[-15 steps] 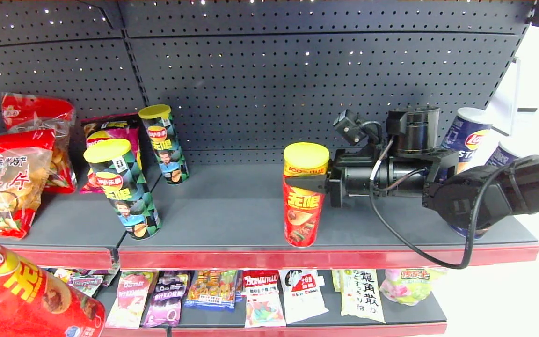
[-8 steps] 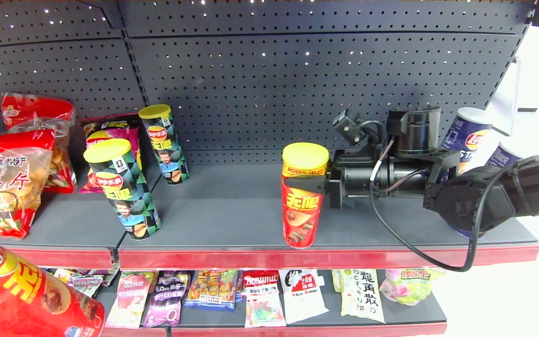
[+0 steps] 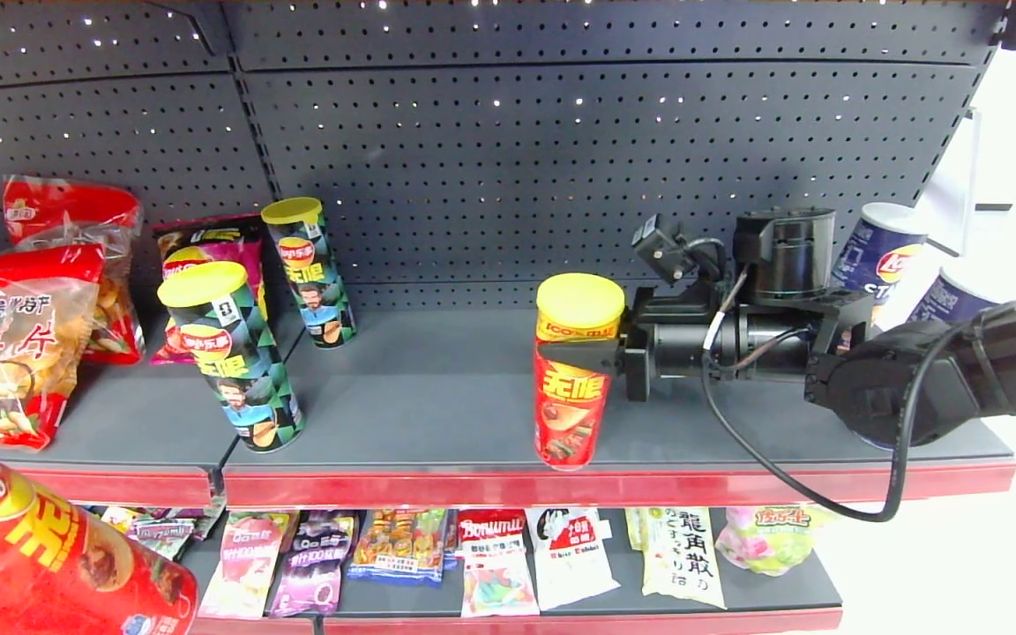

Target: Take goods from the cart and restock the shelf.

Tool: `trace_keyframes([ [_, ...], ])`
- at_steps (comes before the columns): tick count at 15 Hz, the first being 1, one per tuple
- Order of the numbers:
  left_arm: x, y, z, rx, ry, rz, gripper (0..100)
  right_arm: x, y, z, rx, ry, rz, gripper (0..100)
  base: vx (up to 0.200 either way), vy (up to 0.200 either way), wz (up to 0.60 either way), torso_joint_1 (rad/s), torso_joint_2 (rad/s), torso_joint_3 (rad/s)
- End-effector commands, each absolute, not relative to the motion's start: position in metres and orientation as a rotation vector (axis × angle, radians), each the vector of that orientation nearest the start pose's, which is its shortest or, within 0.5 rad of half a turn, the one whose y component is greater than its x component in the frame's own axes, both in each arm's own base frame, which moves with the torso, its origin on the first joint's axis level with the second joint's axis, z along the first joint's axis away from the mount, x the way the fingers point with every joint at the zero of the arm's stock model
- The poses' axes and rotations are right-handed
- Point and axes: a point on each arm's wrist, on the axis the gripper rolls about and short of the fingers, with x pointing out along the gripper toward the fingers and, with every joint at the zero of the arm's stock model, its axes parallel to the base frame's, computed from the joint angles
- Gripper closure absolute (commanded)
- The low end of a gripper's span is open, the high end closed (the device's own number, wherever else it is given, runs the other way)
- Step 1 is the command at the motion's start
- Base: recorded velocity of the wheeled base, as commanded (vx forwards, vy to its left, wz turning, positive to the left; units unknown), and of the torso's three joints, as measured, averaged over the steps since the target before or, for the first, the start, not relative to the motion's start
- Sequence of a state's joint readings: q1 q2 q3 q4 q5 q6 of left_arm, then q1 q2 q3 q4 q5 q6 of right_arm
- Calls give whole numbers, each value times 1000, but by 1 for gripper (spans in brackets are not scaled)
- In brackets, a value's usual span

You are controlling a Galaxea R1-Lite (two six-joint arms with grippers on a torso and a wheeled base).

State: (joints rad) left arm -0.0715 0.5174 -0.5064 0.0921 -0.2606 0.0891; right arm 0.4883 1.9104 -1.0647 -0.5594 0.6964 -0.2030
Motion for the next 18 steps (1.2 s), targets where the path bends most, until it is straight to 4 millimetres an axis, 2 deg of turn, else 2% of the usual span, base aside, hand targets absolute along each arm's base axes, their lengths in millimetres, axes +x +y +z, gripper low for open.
trace_keyframes([
  [1,15,-7,211,78,86,-337,100,316,184,172,-154,186,1203,0,0,0,0,0,0,0],
  [5,15,-7,211,78,88,-338,100,316,183,173,-150,186,1196,0,0,0,0,0,0,0],
  [8,15,-7,212,78,86,-338,100,312,173,174,-152,196,1146,0,0,0,0,0,0,0],
  [15,17,-7,210,77,95,-353,100,268,129,173,-143,250,1066,0,0,0,0,0,0,0],
  [17,17,-8,209,65,100,-360,100,250,118,180,-145,232,1052,0,0,0,0,0,0,0],
  [18,17,-8,209,62,100,-360,100,231,110,186,-153,210,1033,0,0,0,0,0,0,0],
])
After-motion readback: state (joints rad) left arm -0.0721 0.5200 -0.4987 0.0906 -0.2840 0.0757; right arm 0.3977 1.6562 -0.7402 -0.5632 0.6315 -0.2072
